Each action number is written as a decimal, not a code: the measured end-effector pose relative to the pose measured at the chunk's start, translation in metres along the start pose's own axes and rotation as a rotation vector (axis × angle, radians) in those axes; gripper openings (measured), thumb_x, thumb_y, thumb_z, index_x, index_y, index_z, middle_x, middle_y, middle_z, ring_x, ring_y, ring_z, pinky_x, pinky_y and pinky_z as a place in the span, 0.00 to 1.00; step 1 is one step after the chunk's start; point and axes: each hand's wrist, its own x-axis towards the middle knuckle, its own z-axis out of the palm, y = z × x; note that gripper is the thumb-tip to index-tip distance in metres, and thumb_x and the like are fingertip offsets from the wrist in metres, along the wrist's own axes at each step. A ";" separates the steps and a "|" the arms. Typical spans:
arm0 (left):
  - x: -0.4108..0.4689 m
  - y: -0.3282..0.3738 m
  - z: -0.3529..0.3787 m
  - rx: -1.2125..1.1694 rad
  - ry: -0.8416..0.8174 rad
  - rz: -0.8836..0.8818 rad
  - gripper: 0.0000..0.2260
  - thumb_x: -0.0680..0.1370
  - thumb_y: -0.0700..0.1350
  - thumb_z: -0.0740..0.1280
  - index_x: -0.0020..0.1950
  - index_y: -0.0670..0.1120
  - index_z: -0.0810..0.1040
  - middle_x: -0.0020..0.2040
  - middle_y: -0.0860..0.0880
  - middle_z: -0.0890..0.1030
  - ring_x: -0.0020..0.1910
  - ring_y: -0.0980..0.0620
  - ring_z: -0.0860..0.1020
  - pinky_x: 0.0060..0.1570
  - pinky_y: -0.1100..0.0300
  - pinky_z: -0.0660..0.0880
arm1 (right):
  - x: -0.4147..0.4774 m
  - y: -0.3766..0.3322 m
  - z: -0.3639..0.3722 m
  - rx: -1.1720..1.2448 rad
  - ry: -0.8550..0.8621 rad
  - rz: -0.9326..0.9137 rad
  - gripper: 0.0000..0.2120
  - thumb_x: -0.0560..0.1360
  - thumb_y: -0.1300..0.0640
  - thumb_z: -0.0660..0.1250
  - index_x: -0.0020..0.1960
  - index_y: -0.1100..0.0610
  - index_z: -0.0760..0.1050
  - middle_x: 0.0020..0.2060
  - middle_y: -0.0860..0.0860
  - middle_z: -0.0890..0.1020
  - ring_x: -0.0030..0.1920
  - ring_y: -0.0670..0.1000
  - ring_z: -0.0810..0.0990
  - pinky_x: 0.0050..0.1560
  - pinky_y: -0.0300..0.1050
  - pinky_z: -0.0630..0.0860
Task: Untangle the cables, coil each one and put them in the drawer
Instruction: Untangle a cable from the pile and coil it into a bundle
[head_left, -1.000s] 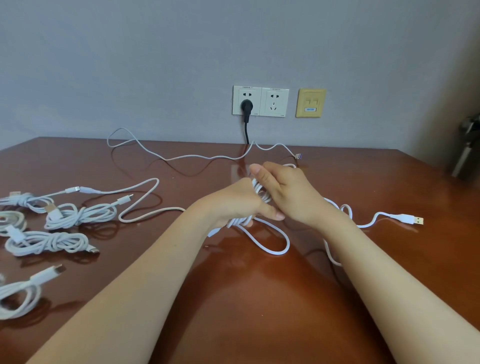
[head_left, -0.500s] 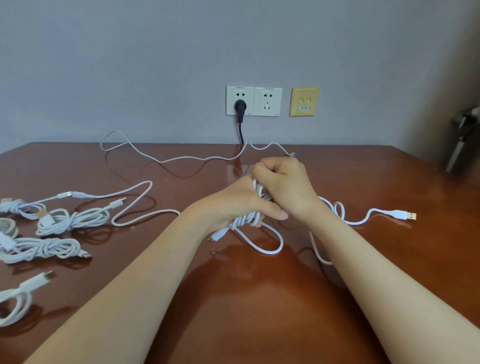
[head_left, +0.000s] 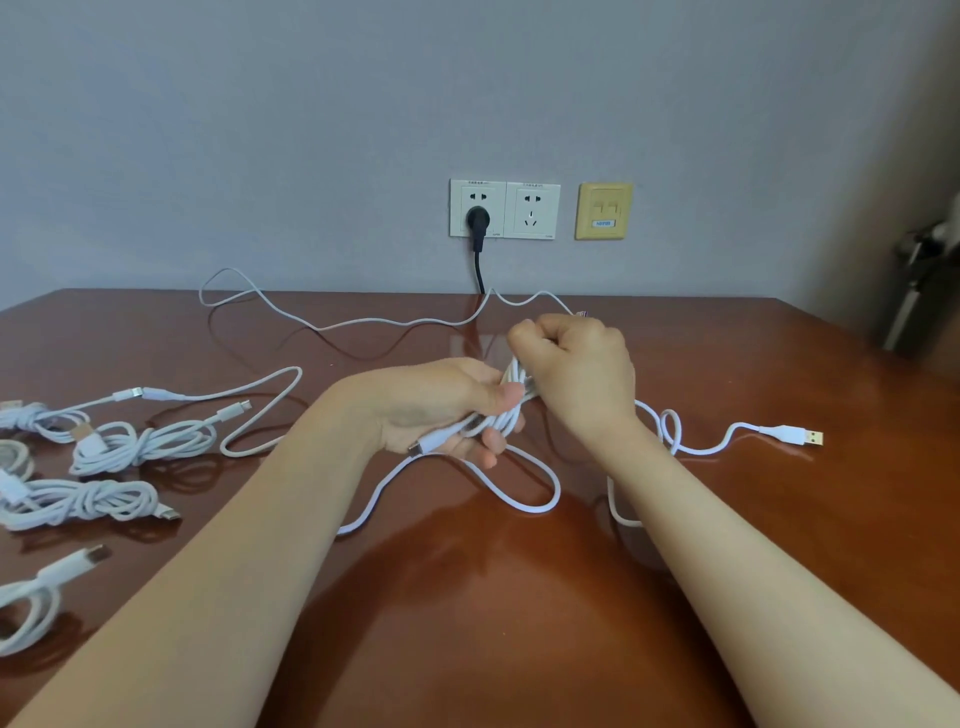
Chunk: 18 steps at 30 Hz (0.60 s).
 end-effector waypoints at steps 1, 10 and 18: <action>-0.003 0.006 0.003 0.046 0.010 0.000 0.15 0.80 0.46 0.60 0.61 0.37 0.73 0.46 0.42 0.77 0.33 0.49 0.74 0.26 0.61 0.68 | -0.001 -0.001 0.000 -0.046 0.015 0.016 0.20 0.72 0.50 0.61 0.23 0.56 0.63 0.20 0.52 0.65 0.32 0.53 0.62 0.30 0.45 0.59; -0.020 0.021 0.021 -0.176 0.144 -0.051 0.10 0.81 0.39 0.57 0.41 0.43 0.71 0.35 0.47 0.72 0.22 0.55 0.65 0.17 0.70 0.57 | 0.010 0.008 -0.008 0.303 -0.318 0.109 0.27 0.79 0.45 0.57 0.23 0.52 0.65 0.17 0.45 0.65 0.22 0.45 0.62 0.29 0.42 0.61; -0.020 0.011 -0.008 -0.490 0.239 -0.086 0.13 0.81 0.36 0.51 0.40 0.42 0.69 0.34 0.46 0.68 0.15 0.58 0.63 0.17 0.73 0.55 | 0.023 0.021 -0.025 0.589 -0.782 0.400 0.13 0.81 0.55 0.55 0.44 0.54 0.76 0.30 0.47 0.78 0.30 0.45 0.75 0.34 0.35 0.74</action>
